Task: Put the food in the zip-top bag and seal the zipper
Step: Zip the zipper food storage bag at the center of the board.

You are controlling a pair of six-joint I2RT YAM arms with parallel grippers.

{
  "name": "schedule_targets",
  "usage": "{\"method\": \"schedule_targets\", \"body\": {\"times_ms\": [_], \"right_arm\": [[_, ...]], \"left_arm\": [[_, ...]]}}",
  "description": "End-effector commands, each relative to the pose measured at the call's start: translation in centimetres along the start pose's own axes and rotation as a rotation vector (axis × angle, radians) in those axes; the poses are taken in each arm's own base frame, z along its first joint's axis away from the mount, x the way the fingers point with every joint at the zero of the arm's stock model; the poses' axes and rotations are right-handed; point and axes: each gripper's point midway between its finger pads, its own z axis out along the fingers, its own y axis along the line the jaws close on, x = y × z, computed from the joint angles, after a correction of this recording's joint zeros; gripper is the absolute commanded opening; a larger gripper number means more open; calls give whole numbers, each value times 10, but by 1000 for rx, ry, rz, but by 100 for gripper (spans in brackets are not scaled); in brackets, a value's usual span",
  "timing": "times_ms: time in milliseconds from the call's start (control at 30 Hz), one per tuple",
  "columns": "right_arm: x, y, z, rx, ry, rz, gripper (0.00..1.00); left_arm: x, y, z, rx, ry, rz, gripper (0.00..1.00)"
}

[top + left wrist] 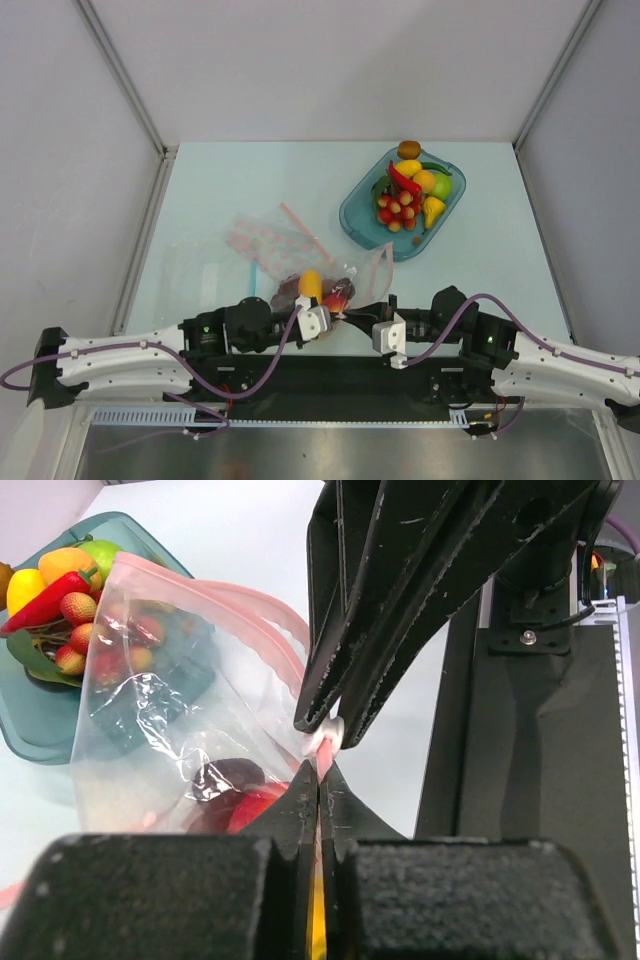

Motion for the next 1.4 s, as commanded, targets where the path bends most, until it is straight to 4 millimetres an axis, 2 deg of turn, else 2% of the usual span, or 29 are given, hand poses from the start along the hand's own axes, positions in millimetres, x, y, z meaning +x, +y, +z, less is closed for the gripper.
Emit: {"method": "schedule_targets", "body": {"times_ms": [0, 167, 200, 267, 333, 400, 433, 533, 600, 633, 667, 733, 800, 900, 1200, 1367], "right_arm": [[-17, -11, 1, 23, -45, -8, 0], [-9, -19, 0, 65, -7, 9, 0], [-7, -20, 0, 72, -1, 16, 0], [-2, -24, 1, 88, 19, 40, 0], [5, -28, 1, 101, 41, 70, 0], [8, -34, 0, 117, 53, 86, 0], [8, -35, 0, 119, 50, 91, 0], [12, -41, -4, 145, 58, 117, 0], [11, -45, -8, 160, 53, 135, 0], [13, -50, -11, 181, 56, 142, 0], [13, -53, -14, 195, 57, 150, 0], [19, -62, -20, 241, 67, 181, 0], [23, -68, -26, 272, 66, 217, 0], [33, -81, -37, 341, 79, 267, 0], [73, -114, -81, 600, 132, 424, 0], [78, -121, -94, 658, 103, 481, 0]], "left_arm": [[-44, 2, -7, 13, -139, 4, 0], [-55, 10, -27, -28, -220, -8, 0], [-66, 16, -38, -58, -276, -14, 0], [-67, 20, -48, -85, -316, -20, 0], [-82, 27, -67, -120, -412, -31, 0], [-83, 31, -77, -144, -457, -44, 0], [-92, 38, -93, -180, -513, -61, 0], [-89, 52, -112, -269, -569, -98, 0], [-89, 63, -133, -330, -642, -139, 0], [-80, 72, -138, -394, -640, -169, 0], [-83, 79, -157, -430, -709, -207, 0], [-75, 88, -171, -492, -752, -266, 0], [-62, 103, -170, -586, -660, -318, 0], [-61, 107, -178, -610, -693, -338, 0], [-45, 117, -180, -696, -649, -386, 0], [-42, 117, -168, -706, -600, -360, 0]]}}
